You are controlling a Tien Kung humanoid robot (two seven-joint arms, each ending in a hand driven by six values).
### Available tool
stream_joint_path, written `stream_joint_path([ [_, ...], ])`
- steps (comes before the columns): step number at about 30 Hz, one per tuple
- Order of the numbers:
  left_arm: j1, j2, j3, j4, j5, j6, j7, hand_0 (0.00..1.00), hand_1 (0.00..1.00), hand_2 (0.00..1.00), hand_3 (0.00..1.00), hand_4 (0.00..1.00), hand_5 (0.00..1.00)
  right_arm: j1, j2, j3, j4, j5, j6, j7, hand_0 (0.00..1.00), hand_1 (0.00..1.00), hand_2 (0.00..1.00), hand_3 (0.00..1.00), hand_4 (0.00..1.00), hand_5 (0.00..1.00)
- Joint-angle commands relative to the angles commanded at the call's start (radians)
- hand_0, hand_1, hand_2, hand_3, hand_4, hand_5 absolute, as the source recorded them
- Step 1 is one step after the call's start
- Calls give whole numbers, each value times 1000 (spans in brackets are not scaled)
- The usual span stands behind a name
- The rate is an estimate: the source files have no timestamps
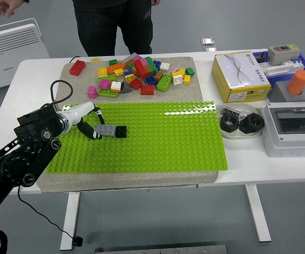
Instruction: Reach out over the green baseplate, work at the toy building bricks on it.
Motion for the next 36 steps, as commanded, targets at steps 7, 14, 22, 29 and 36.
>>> stream_joint_path([
  [7,1,1,-2,14,0,18,-12,998,998,960,456,842,2,0,-1,5,0,-7,3,1,690,648,802,938,907,998],
  [14,3,2,-4,17,-4,36,-40,998,998,969,496,712,2,2,-3,-7,0,6,2,5,690,649,801,937,908,998],
  [22,6,4,2,16,-6,20,-35,998,998,967,492,711,2,0,-4,-19,0,23,1,9,690,649,802,937,909,998],
  [29,5,4,3,14,-5,19,-35,998,998,967,494,710,2,0,-5,-21,0,24,1,9,690,648,799,936,910,998],
  [36,4,2,-1,13,-2,20,-35,998,998,969,511,633,2,2,-6,-26,0,29,0,10,690,648,800,936,910,998],
])
